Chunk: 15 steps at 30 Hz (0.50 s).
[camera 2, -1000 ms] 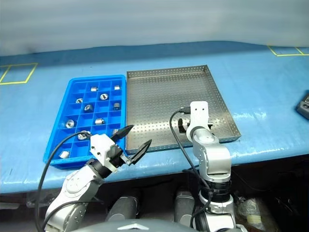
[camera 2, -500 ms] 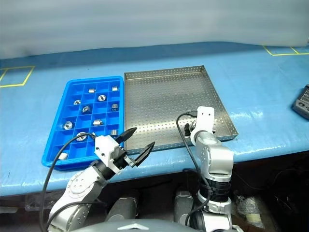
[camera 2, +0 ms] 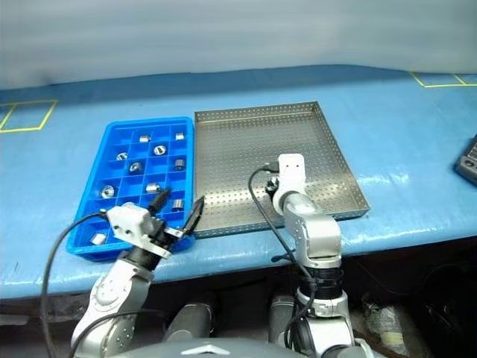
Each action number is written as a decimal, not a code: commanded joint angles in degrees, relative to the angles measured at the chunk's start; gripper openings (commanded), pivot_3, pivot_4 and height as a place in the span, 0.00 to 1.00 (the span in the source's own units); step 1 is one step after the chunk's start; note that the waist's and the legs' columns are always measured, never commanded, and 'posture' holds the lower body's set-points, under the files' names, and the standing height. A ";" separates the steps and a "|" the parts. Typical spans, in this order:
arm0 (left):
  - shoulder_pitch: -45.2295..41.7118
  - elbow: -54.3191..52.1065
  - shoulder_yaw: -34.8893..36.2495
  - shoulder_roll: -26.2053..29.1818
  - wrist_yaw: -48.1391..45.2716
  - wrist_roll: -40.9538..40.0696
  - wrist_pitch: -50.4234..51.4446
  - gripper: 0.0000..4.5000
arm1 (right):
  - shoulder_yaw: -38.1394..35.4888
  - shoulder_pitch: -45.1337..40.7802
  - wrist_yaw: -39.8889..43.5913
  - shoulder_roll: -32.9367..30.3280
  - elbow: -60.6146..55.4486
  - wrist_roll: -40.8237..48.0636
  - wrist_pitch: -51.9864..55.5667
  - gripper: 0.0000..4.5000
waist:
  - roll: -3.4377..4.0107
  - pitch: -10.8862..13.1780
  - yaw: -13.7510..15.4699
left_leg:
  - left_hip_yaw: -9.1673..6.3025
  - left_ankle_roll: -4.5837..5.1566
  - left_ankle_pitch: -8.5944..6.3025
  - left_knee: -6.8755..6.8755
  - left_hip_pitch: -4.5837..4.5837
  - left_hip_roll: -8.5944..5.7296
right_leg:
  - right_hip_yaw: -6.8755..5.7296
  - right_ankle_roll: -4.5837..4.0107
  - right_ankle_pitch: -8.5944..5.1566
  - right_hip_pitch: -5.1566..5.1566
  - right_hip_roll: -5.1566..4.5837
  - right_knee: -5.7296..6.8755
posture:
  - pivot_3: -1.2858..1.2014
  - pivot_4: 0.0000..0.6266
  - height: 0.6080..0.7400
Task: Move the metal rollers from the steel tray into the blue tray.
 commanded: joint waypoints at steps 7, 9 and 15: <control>7.47 -7.32 3.55 0.37 2.83 3.68 -5.90 1.00 | 13.86 -3.75 15.10 -1.82 0.74 5.16 -13.58 0.37 | -0.03 0.02 3.44 | -0.02 0.02 -0.04 -0.14 -0.02 -0.08 | 0.01 -0.04 -0.05 0.00 -0.04 -0.13 | 0.67 0.24 1.00; 9.73 -8.55 4.39 0.03 3.19 3.45 -6.89 1.00 | 14.89 -4.16 17.34 -1.15 1.60 6.62 -14.45 0.37 | -0.04 0.02 4.21 | -0.02 0.02 -0.04 -0.13 -0.02 -0.08 | 0.01 -0.04 -0.05 -0.02 -0.04 -0.11 | 0.68 0.24 1.00; 18.25 -11.33 7.39 -0.74 2.99 1.45 -10.93 1.00 | 19.19 -5.08 22.36 0.08 4.88 8.28 -16.76 0.37 | -0.06 0.03 5.99 | -0.01 -0.03 -0.08 -0.16 -0.10 -0.05 | -0.01 -0.08 -0.09 -0.13 -0.05 -0.11 | 0.71 0.24 1.00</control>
